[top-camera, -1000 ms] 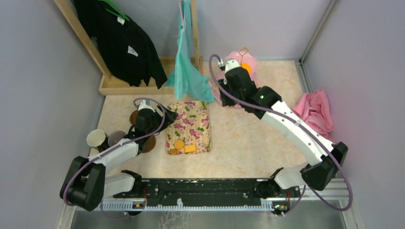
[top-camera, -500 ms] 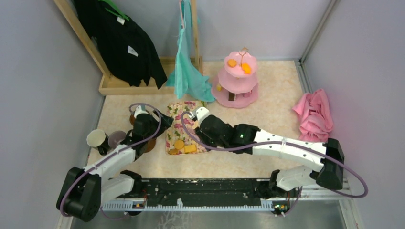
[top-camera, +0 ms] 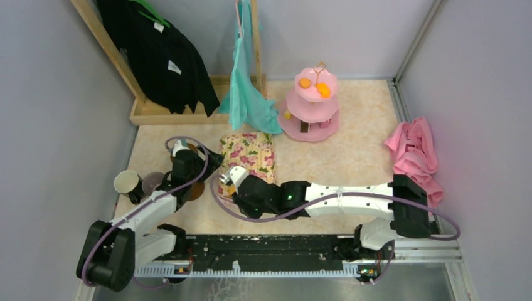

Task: Serve the afternoon tea
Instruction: Adjust the dessert on the tray.

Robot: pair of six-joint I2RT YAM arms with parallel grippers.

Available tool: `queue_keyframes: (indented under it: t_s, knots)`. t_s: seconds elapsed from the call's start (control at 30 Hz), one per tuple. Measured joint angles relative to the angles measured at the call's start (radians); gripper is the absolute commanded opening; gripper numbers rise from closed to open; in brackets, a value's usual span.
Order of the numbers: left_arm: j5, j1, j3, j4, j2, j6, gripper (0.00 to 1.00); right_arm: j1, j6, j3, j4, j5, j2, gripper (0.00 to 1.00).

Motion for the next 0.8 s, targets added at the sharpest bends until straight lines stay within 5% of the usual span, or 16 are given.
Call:
queue_keyframes:
  t_s: [0.8]
  knots:
    - [0.046,0.027,-0.01,0.017,0.002,0.0,0.86,0.032,0.014,-0.006,0.085,-0.054,0.174,0.19]
